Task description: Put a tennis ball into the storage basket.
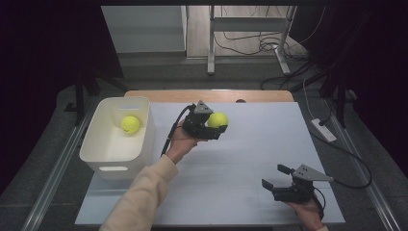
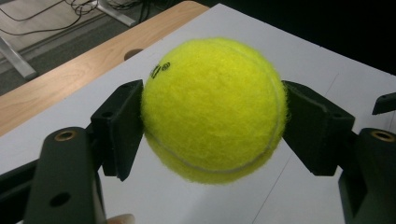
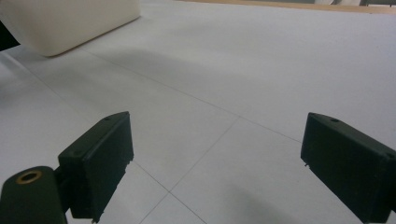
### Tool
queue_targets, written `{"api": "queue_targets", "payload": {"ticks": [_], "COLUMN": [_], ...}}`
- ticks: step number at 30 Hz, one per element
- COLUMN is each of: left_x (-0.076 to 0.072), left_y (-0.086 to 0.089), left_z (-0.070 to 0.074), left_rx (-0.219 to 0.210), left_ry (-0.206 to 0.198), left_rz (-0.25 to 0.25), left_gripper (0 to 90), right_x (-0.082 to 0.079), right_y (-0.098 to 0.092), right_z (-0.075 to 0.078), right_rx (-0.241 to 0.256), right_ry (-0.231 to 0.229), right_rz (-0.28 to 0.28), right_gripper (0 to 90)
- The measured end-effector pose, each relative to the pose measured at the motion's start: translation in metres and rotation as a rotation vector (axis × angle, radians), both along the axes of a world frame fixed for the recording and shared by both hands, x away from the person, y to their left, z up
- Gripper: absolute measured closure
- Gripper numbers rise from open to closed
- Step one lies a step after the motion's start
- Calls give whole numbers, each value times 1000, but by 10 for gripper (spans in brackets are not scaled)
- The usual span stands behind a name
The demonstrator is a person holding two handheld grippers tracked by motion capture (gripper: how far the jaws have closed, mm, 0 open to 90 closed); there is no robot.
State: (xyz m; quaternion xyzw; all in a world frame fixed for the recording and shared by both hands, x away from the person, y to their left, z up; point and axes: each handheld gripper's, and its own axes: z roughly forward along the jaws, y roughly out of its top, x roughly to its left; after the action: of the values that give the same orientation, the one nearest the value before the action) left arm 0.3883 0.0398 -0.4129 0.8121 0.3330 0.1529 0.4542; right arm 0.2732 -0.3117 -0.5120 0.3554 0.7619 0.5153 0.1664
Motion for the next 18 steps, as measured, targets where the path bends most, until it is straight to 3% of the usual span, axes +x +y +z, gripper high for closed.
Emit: {"api": "queue_targets", "payload": {"ticks": [18], "left_x": [-7], "left_y": [14], "left_z": [11], "left_rx": [-18], "left_ry": [-20], "left_rz": [16], "left_gripper": [274], "right_x": [0], "right_y": [0], "right_z": [0], "right_rx": [-1], "right_ry": [0], "right_rz": [0], "right_gripper": [92]}}
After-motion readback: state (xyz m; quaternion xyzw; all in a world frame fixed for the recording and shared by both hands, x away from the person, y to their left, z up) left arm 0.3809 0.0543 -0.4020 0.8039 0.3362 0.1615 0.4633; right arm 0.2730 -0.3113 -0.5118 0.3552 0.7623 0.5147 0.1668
